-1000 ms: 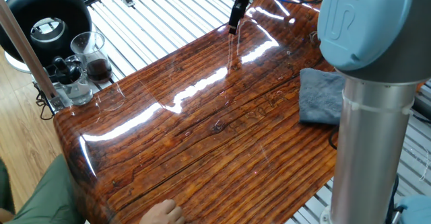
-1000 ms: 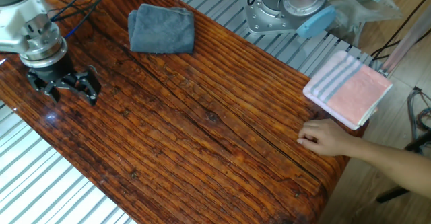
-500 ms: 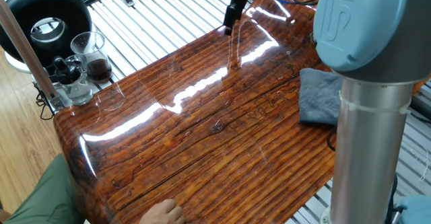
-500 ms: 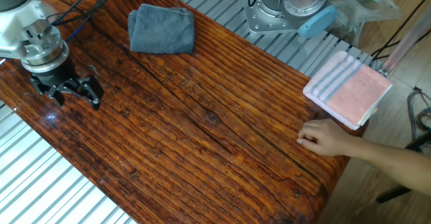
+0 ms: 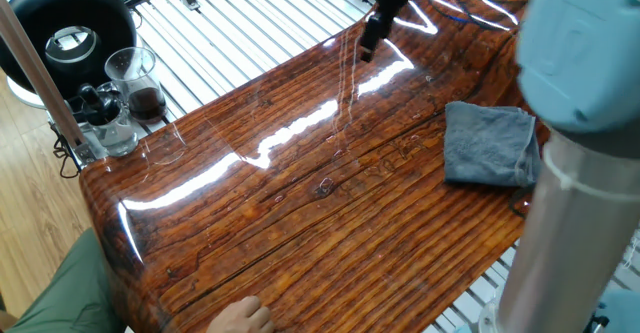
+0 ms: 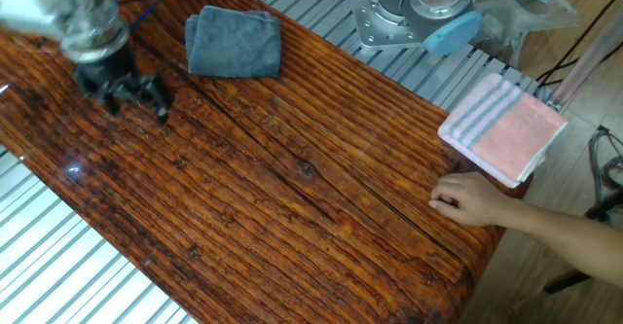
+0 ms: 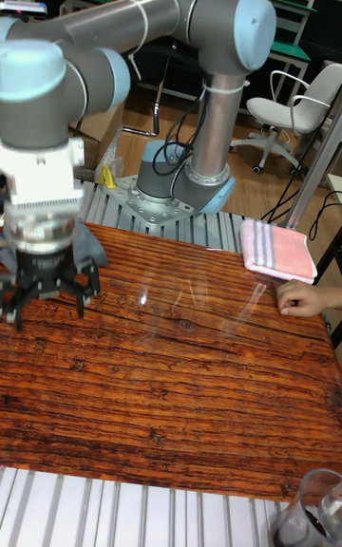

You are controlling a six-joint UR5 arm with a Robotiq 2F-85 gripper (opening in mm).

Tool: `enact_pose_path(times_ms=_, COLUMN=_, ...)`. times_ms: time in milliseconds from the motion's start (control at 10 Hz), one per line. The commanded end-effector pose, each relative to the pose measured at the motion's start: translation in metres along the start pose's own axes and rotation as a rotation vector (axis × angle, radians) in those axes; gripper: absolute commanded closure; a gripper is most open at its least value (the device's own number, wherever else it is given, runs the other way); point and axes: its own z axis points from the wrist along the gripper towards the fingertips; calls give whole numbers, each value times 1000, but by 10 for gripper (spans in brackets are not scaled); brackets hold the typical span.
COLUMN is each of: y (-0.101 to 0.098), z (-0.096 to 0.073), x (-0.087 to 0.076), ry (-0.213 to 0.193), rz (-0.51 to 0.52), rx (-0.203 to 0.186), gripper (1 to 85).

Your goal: Clean the table with a cloth

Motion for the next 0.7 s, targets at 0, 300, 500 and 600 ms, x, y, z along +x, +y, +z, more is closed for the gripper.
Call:
enact_pose_path(times_ms=0, y=3, z=-5, x=30, ry=-13, rz=34, rx=-1, gripper=7)
enact_pose_path(times_ms=300, y=15, z=-5, x=33, ry=-1, rz=15, rx=-46, gripper=10)
enact_pose_path(times_ms=500, y=6, z=-5, x=34, ry=5, rz=33, rx=-12, gripper=43)
enact_pose_path(times_ms=600, y=10, z=-8, x=40, ry=17, rz=43, rx=-23, gripper=63)
